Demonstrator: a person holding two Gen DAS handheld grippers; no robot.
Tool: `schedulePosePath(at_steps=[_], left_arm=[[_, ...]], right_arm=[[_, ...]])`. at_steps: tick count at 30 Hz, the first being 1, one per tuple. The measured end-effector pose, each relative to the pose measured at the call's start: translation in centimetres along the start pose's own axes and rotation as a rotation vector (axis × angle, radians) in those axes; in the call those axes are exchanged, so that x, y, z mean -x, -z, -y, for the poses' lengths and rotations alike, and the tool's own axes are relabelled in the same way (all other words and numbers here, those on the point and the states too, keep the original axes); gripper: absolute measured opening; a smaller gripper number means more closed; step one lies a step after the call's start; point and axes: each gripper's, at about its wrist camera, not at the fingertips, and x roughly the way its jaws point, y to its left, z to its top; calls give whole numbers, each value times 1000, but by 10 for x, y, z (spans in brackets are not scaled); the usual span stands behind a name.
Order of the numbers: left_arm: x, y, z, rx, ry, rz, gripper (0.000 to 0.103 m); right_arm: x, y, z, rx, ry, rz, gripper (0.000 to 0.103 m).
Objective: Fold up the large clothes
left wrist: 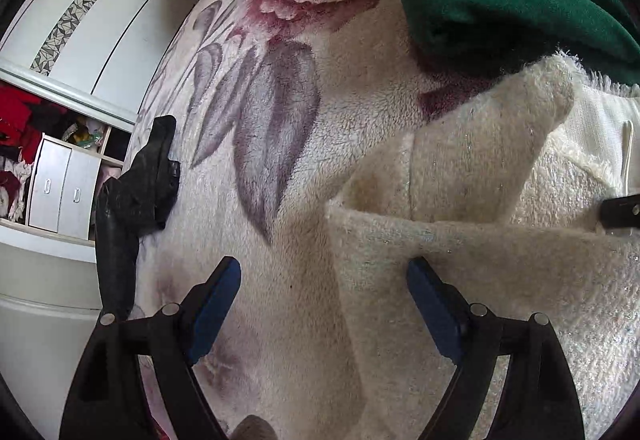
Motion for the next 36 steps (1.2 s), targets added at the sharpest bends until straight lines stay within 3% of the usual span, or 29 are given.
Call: schedulePosePath(at_steps=[3,4,6,9,11,12,13,15,16,18,21,24,27,28,29,36], left_arm=[[3,-3,-3,13,7,4,86],[4,-4,-4,15,7,5,86],[8,-8,-5,18,12,9,86],[18,-9,-4,11,22,24,86],[27,-8,-1,-1,30,42,86],[31,-7,1,-7,30,48,86],[35,-6,4,-15,29,56,86],[42,-6,12,-27,27,71,86],[43,-7,17,-35,22,76,86],[44,-9,28,-46,3,92,86],[35,-15,52,-89,-51,104,86],[26,-17,67,-131,-93,106,86],[26,-17,68,-138,-104,116,86],[28,-16,66,-132,-101,120,86],[29,-15,64,-127,-102,125,86],[42,-12,47,-101,-104,138,86]], right_arm=[[20,2,-14,-5,48,130,11],[25,0,-16,-20,49,145,2],[28,-6,-17,-26,72,184,1],[23,-14,-14,-61,-23,36,3],[39,-7,-4,-89,-46,17,5],[50,-1,5,-124,-50,22,14],[59,4,16,-159,-52,31,34],[77,13,36,-223,-31,76,60],[80,15,42,-234,-14,84,61],[76,15,55,-278,16,65,61],[55,10,62,-309,-30,37,61],[15,3,49,-248,10,-33,61],[-3,3,30,-228,162,5,43],[-3,3,23,-215,194,15,28],[1,3,18,-217,218,34,21],[28,-1,8,-344,98,160,18]])
